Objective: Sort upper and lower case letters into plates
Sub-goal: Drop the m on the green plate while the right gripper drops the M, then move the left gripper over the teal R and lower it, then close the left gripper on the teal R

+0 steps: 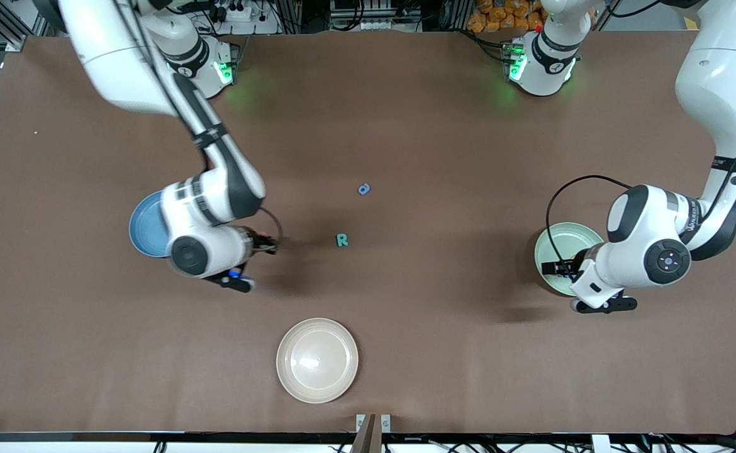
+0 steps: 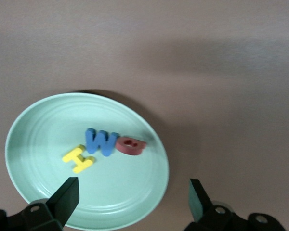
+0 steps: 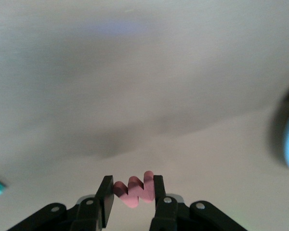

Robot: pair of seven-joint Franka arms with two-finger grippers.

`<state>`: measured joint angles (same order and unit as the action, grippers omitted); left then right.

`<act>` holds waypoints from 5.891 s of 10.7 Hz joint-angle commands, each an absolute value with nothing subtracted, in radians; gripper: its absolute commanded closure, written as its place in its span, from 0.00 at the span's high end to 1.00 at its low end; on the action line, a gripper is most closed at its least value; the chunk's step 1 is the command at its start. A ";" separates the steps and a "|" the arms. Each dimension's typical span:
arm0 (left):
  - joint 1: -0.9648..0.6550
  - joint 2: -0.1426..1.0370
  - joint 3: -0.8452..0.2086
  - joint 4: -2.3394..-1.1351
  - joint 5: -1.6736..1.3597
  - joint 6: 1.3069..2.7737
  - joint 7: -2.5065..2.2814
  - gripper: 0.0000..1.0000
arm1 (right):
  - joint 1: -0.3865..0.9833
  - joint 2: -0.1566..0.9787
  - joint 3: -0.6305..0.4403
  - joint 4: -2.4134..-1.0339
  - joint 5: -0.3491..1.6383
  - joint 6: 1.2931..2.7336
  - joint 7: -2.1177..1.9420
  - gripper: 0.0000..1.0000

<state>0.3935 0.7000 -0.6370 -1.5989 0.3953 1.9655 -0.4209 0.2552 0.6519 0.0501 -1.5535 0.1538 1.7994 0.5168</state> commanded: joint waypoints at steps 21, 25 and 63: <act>-0.635 0.979 -0.354 -1.198 0.374 2.275 -1.450 1.00 | -0.063 0.644 0.066 -1.661 -0.069 1.677 0.106 0.96; -0.632 0.992 -0.348 -1.198 0.373 2.273 -1.320 1.00 | -0.051 0.643 0.067 -1.658 -0.002 1.677 0.116 0.97; -0.611 1.022 -0.319 -1.200 0.282 2.278 -1.216 0.00 | 0.077 0.638 0.071 -1.640 0.212 1.693 0.306 0.96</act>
